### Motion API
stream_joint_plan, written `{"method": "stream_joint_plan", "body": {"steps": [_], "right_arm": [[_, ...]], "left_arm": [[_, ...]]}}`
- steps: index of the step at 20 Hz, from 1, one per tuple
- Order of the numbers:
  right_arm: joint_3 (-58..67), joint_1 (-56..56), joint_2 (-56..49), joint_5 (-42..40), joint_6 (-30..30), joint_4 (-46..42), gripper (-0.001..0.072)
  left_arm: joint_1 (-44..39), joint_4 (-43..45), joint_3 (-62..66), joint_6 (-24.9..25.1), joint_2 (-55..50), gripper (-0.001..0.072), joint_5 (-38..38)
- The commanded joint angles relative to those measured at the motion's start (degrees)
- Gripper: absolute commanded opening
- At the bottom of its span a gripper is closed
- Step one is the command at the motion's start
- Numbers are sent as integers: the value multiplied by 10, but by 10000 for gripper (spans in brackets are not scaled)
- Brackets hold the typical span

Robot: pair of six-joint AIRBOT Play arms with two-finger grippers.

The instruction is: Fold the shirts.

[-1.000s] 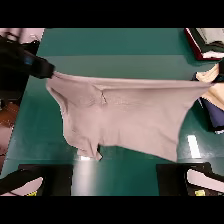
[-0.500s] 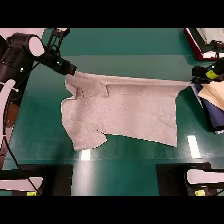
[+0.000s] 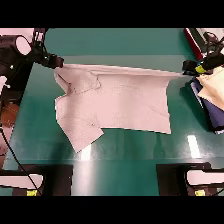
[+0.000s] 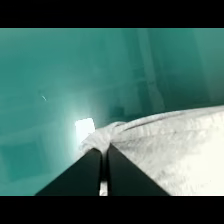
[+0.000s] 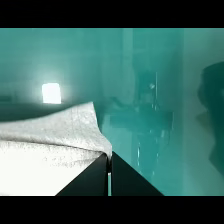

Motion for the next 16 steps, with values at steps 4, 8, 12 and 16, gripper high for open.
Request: {"method": "stream_joint_plan", "body": {"steps": [4,8,12,16], "right_arm": [[-85,52,1,-32,12,1,5],[-127,70,0,-40,14,1,5],[-142,86,-1,-42,16,0,11],[-142,85,0,-18,16,1,175]], "left_arm": [[15,-33,-24,86,-14,23,-97],[15,-28,-99,83,-19,23,-120],[15,0,-119,71,-20,24,-143],[15,11,-119,22,-20,570,-172]]}}
